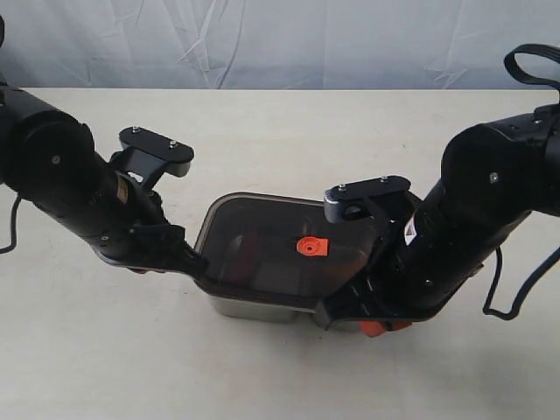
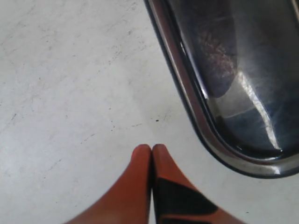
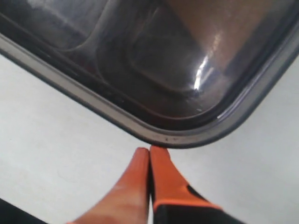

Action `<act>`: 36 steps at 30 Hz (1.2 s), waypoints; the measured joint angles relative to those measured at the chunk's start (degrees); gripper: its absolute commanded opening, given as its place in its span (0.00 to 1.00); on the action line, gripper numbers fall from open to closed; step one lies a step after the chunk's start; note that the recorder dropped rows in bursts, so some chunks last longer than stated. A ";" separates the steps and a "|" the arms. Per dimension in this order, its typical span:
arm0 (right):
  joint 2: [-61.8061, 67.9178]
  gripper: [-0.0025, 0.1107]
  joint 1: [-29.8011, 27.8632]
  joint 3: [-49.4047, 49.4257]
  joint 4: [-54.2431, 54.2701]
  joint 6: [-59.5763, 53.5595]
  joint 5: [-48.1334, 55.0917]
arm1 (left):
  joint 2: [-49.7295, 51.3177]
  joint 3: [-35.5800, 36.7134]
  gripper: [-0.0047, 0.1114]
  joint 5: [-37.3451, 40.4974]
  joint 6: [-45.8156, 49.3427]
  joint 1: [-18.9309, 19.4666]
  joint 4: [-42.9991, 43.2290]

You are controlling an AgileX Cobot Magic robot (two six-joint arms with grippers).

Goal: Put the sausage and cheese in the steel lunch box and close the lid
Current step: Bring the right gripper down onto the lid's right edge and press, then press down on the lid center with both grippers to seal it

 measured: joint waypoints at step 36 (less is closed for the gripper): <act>-10.94 0.01 0.00 -0.10 -18.95 14.44 10.37 | 3.38 0.00 0.04 -4.37 8.57 -0.11 -8.96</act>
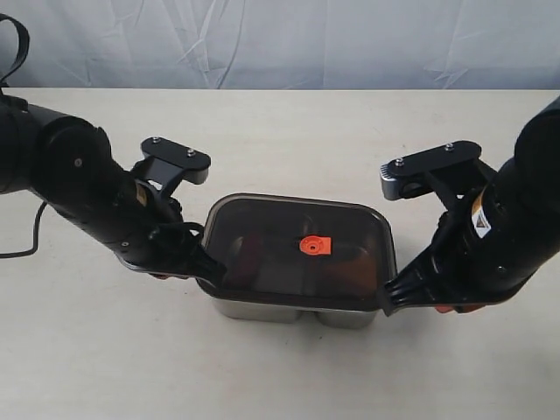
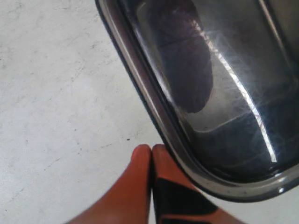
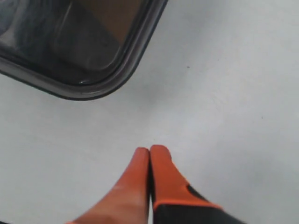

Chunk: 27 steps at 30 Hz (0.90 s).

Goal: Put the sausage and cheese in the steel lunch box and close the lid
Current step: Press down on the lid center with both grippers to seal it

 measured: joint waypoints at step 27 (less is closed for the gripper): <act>7.33 0.01 0.00 0.00 4.51 6.14 -22.96 | -1.42 -2.80 0.04 -11.38 9.44 -0.11 -3.69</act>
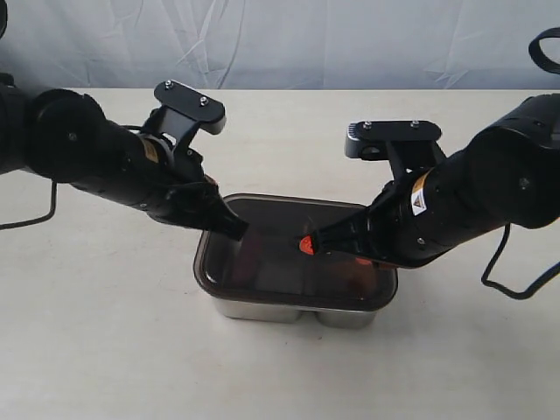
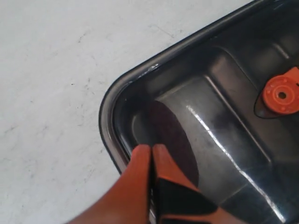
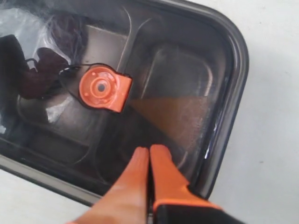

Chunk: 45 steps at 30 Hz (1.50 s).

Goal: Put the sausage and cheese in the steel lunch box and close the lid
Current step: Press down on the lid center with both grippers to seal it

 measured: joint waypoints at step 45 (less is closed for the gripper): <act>5.59 0.01 0.00 -0.11 1.62 0.02 1.63 | 6.09 -1.14 0.04 2.23 0.11 0.00 -1.79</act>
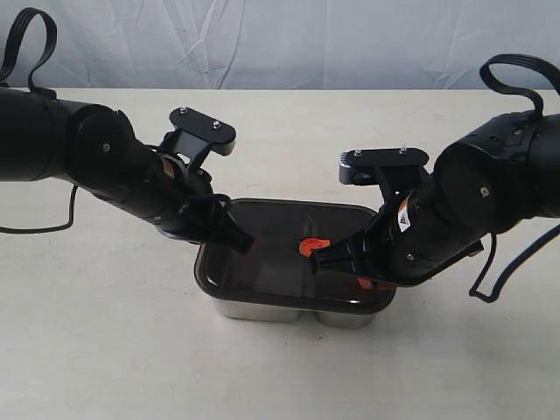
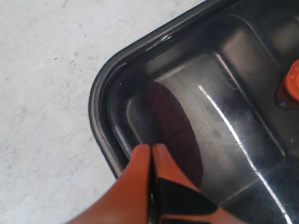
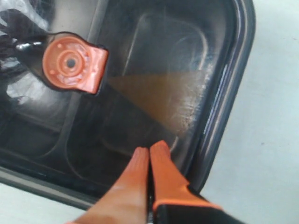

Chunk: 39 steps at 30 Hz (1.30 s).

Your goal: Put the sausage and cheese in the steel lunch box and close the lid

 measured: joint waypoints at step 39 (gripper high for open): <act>-73.56 0.01 0.00 0.12 -26.48 14.44 19.30 | -66.58 6.44 0.04 -6.67 -0.56 -0.09 0.96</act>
